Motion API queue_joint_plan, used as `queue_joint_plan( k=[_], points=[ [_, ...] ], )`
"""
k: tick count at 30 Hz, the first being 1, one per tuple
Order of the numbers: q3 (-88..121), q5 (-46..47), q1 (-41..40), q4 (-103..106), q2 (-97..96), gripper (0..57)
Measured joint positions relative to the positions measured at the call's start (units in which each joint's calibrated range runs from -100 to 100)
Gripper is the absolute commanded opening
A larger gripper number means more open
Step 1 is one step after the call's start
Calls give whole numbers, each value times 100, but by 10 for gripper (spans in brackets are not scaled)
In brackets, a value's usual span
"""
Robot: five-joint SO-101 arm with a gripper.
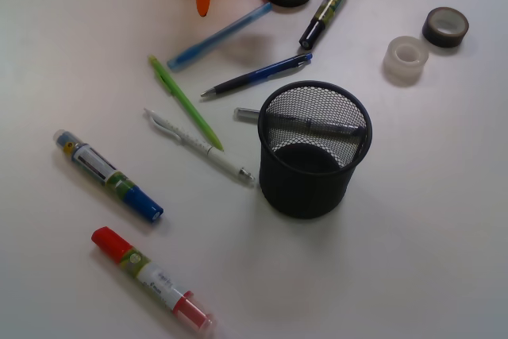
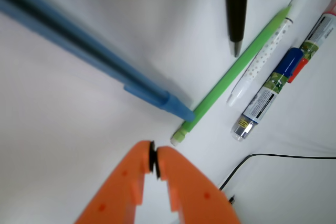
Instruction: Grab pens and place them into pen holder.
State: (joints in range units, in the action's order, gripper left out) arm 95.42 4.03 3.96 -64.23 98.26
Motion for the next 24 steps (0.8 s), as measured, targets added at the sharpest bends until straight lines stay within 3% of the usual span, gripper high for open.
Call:
queue_joint_plan(
  k=[8, 20, 24],
  points=[
    [-234, 5, -540, 544, -1237, 4],
    [-234, -29, -555, 665, -1490, 4],
    [-243, -542, -481, 821, -1490, 4]
  ],
)
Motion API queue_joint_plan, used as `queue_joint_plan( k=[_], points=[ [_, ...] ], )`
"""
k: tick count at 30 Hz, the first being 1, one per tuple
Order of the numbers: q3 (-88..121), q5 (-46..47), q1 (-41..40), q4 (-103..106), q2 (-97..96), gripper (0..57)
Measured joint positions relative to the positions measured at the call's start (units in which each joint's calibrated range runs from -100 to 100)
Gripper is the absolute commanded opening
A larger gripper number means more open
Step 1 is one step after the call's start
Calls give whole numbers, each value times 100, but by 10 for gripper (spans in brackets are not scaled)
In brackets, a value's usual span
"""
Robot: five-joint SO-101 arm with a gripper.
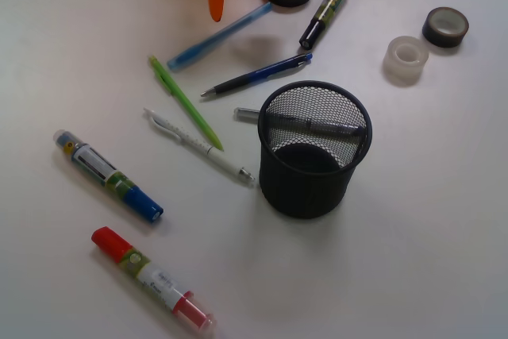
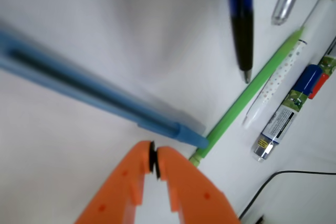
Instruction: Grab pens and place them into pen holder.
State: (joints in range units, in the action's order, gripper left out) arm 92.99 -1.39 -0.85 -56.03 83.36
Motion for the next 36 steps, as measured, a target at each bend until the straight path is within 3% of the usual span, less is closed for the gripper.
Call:
queue_joint_plan(
  k=[10, 15, 17, 36],
  points=[
    [-1258, -1387, 400, 371, -1786, 12],
    [-2084, -1817, 451, 371, -2840, 128],
    [-2345, -2002, 585, 371, -3145, 143],
    [-4304, -3228, 733, 1037, -6751, 158]
  ],
)
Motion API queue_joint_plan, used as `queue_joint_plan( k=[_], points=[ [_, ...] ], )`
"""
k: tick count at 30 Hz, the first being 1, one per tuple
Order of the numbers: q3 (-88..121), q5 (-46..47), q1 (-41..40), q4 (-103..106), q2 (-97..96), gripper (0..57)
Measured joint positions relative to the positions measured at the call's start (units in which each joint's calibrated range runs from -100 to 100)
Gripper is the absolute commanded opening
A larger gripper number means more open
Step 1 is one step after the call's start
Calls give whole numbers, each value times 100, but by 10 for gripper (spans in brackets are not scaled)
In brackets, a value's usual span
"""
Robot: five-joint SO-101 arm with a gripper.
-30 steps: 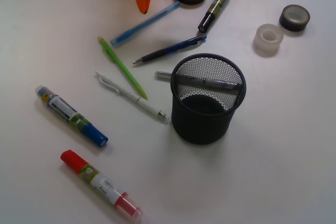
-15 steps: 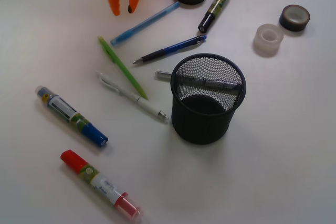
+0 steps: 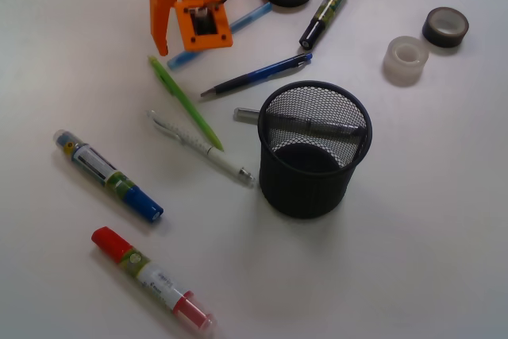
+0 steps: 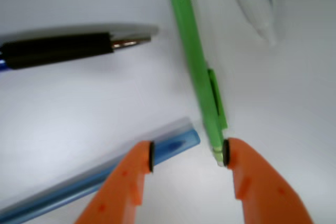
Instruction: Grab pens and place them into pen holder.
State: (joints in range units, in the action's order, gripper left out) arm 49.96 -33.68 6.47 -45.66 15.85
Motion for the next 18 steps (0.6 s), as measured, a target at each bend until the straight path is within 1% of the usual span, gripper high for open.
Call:
queue_joint_plan(
  k=[12, 18],
  points=[
    [-1402, -10, -37, 0, -1794, 155],
    [-2129, -15, -30, -475, -2544, 148]
  ],
)
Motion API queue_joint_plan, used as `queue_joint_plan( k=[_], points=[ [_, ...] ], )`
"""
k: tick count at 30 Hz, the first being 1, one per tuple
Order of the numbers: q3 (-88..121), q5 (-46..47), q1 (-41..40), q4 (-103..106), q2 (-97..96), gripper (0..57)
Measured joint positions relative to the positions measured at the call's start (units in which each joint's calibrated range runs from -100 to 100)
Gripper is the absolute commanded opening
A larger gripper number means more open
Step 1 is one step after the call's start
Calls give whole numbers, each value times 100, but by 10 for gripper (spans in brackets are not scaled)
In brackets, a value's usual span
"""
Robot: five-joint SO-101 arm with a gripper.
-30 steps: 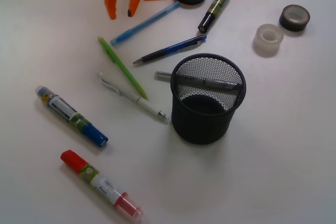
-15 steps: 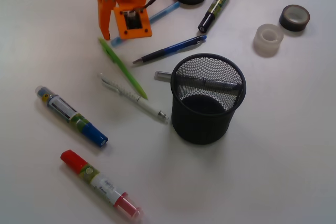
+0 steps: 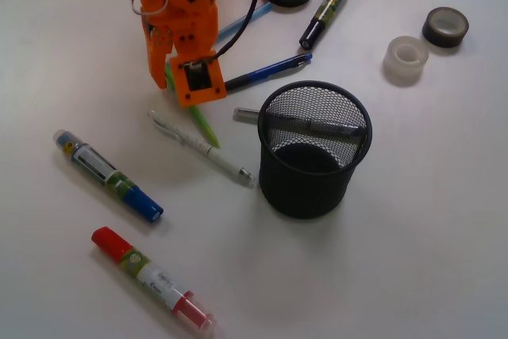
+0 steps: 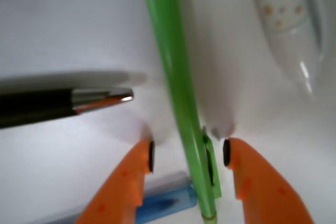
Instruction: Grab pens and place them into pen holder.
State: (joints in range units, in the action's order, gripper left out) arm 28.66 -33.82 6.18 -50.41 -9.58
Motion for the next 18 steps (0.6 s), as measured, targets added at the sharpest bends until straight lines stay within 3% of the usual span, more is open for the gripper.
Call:
queue_joint_plan(
  k=[5, 18],
  points=[
    [-548, -5, 7, -415, -392, 4],
    [-800, -5, 7, -1227, 78, 4]
  ],
)
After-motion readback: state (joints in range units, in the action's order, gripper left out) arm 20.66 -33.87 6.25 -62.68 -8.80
